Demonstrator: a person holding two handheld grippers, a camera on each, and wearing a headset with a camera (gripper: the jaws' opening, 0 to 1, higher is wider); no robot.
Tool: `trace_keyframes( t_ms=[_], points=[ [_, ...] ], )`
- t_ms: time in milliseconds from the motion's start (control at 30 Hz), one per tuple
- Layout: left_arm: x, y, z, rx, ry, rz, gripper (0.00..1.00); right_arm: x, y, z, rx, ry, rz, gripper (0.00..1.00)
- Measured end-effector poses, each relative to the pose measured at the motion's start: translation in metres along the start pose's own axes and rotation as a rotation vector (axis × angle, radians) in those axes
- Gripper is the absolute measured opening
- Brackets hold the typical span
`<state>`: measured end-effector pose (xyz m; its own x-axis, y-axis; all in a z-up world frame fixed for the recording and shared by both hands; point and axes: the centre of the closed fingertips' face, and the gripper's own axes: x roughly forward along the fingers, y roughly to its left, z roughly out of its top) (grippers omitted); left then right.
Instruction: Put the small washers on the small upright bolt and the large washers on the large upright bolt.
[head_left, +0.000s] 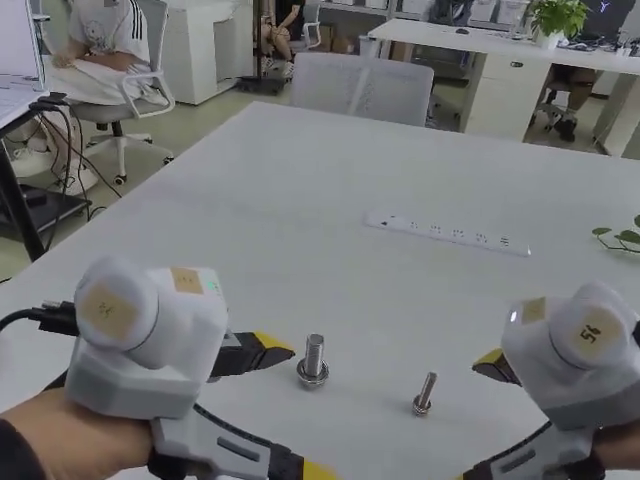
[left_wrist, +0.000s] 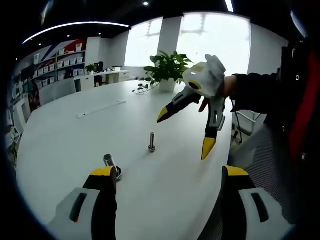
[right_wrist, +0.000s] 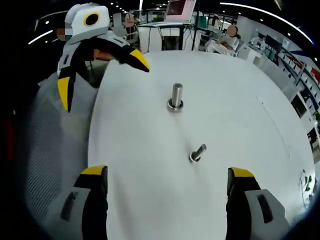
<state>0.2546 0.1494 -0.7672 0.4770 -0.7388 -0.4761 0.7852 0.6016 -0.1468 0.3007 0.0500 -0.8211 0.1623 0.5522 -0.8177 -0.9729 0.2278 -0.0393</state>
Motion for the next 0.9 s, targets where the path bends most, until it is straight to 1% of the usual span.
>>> trace_keyframes(
  t_ms=[100, 200, 300, 400, 500, 567, 667, 800, 900],
  points=[
    [-0.003, -0.001, 0.001, 0.003, -0.001, 0.002, 0.87, -0.005, 0.001, 0.0, 0.013, -0.014, -0.013, 1.0],
    [-0.006, -0.001, 0.003, 0.007, -0.007, 0.005, 0.87, -0.012, 0.003, 0.003, 0.031, -0.046, -0.033, 1.0],
    [-0.009, -0.001, 0.004, 0.011, -0.009, 0.006, 0.87, -0.017, 0.008, 0.003, 0.037, -0.066, -0.044, 1.0],
    [-0.011, -0.002, 0.006, 0.016, -0.01, 0.006, 0.87, -0.021, 0.012, 0.003, 0.04, -0.075, -0.055, 1.0],
    [-0.013, -0.002, 0.007, 0.021, -0.009, 0.007, 0.87, -0.027, 0.018, 0.005, 0.058, -0.114, -0.069, 1.0],
    [-0.015, -0.002, 0.007, 0.024, -0.007, 0.007, 0.87, -0.029, 0.022, 0.004, 0.061, -0.128, -0.077, 1.0],
    [-0.019, -0.001, 0.008, 0.028, -0.007, 0.011, 0.87, -0.031, 0.024, 0.003, 0.074, -0.153, -0.095, 1.0],
    [-0.022, 0.001, 0.006, 0.027, -0.006, 0.016, 0.86, -0.034, 0.027, 0.003, 0.107, -0.206, -0.107, 1.0],
    [-0.024, 0.003, 0.003, 0.022, -0.002, 0.021, 0.87, -0.034, 0.028, -0.001, 0.112, -0.21, -0.124, 1.0]
  ],
)
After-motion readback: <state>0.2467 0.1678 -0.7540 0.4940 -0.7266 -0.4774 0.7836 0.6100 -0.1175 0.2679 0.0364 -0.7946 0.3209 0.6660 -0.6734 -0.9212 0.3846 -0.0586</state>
